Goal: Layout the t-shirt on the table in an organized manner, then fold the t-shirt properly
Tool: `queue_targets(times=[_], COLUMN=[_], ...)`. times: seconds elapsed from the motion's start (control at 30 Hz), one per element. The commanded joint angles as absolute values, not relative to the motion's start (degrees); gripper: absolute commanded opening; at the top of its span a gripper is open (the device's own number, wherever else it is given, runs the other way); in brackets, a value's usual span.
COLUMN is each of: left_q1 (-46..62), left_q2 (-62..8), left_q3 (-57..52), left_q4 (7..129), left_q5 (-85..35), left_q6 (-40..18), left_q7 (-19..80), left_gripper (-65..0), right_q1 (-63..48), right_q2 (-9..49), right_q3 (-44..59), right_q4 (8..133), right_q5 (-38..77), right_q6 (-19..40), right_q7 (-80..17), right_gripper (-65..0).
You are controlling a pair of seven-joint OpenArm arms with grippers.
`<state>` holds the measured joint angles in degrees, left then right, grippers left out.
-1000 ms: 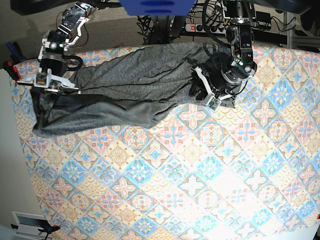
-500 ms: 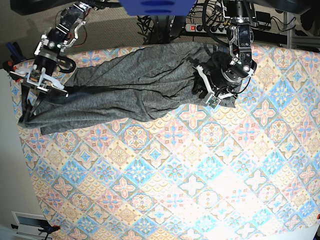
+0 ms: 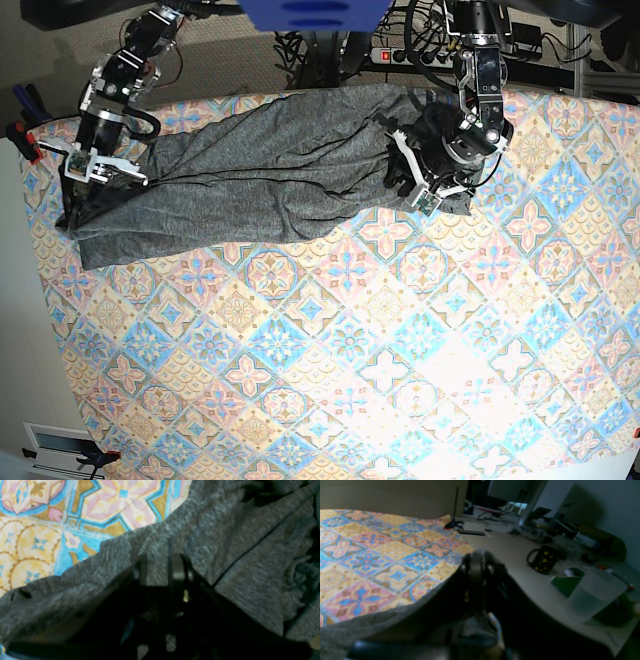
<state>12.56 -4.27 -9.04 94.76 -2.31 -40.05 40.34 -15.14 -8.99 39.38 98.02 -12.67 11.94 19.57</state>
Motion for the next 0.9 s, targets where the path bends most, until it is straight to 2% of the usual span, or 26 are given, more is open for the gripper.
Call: queue_targets(times=[0.0, 0.27, 0.53, 0.63, 0.77, 0.87], left_q1=[12.3, 12.3, 12.3, 12.3, 12.3, 12.2], left_q2=[-4.4, -4.6, -4.8, -4.8, -4.8, -4.8], left_q3=[-9.1, -9.1, -9.3, -9.3, -9.1, -9.1], left_q4=[95.9, 95.9, 95.9, 95.9, 95.9, 95.9], left_q5=[-2.9, -2.9, -2.8, -2.8, -2.8, -2.8], left_q6=[-40.0, -40.0, -40.0, -40.0, -40.0, -40.0], left_q7=[39.7, 39.7, 39.7, 39.7, 39.7, 39.7], left_gripper=[-49.9, -49.9, -49.9, -49.9, -49.9, -49.9], right_q1=[-14.8, -14.8, -14.8, -13.3, -9.5, -9.3], right_q2=[-8.7, -5.3, -5.0, -5.0, -5.0, -5.0], right_q3=[38.4, 30.9, 31.2, 31.4, 31.5, 31.2], right_q4=[98.2, 93.4, 88.1, 88.0, 88.7, 88.7], right_q5=[-12.1, -12.1, -12.0, -12.0, -12.0, -12.1], right_q6=[11.8, 11.8, 11.8, 11.8, 11.8, 11.8], right_q7=[19.7, 16.9, 13.0, 10.9, 10.6, 11.1], right_gripper=[-65.0, -65.0, -64.2, -58.4, -46.3, -44.2])
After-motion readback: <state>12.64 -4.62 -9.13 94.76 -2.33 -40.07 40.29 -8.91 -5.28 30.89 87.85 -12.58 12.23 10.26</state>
